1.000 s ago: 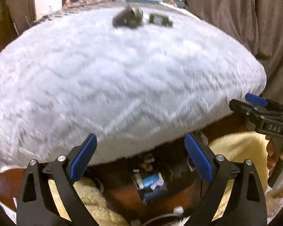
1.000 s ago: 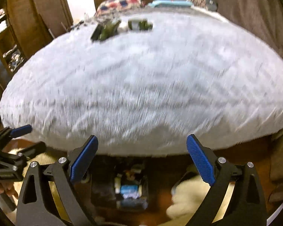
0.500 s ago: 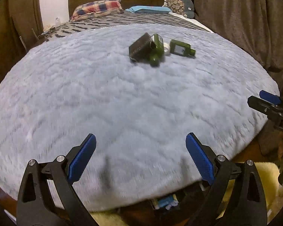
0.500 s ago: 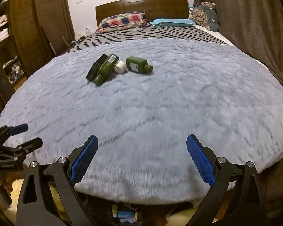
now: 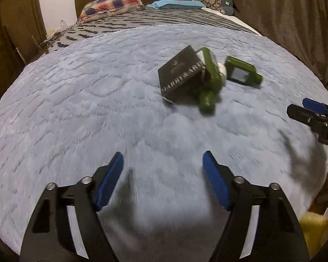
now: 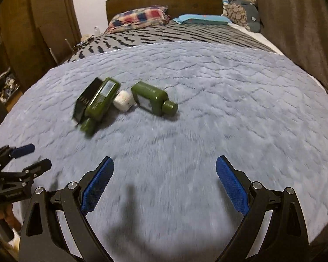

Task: Collect trash
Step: 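Grasp the black box with the left tool while the right grasps a green bottle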

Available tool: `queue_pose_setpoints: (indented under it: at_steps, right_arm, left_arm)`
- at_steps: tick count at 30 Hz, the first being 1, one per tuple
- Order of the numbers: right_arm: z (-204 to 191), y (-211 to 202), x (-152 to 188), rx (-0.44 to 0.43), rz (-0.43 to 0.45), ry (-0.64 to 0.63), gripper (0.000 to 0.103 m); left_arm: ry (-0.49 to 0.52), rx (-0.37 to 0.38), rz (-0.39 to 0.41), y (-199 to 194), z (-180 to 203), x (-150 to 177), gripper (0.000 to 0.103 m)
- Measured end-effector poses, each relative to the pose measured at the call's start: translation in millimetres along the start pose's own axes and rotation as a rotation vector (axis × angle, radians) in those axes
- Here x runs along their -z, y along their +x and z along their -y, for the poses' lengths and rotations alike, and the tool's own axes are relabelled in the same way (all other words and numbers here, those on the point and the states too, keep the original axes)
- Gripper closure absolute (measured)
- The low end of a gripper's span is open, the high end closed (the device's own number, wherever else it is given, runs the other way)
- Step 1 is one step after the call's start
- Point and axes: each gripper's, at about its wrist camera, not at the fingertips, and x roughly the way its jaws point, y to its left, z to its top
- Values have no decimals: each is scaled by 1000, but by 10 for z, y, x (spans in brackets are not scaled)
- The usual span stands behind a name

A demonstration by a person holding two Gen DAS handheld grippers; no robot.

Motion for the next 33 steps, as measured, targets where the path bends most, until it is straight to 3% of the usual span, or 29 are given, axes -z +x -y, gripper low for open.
queue_pose_setpoints:
  at_steps: [8, 17, 21, 27, 28, 29, 33]
  right_arm:
    - [-91, 484, -428, 28, -18, -52, 17]
    - [-155, 771, -567, 16, -41, -87, 21]
    - [-218, 872, -623, 7, -55, -116, 28]
    - [-288, 978, -702, -10, -74, -150, 50]
    - [-297, 984, -703, -13, -75, -153, 54]
    - [-312, 984, -700, -11, -74, -159, 55]
    - [-321, 960, -670, -25, -70, -161, 65]
  left_arm:
    - [13, 5, -4, 375, 5, -301, 39]
    - [46, -2, 25, 594, 90, -572, 39]
    - [60, -5, 34, 641, 103, -674, 39]
    - [77, 15, 51, 670, 117, -780, 52]
    - [79, 20, 54, 671, 120, -793, 58]
    - [81, 26, 56, 673, 122, -804, 64]
    - [72, 25, 74, 648, 93, -832, 73]
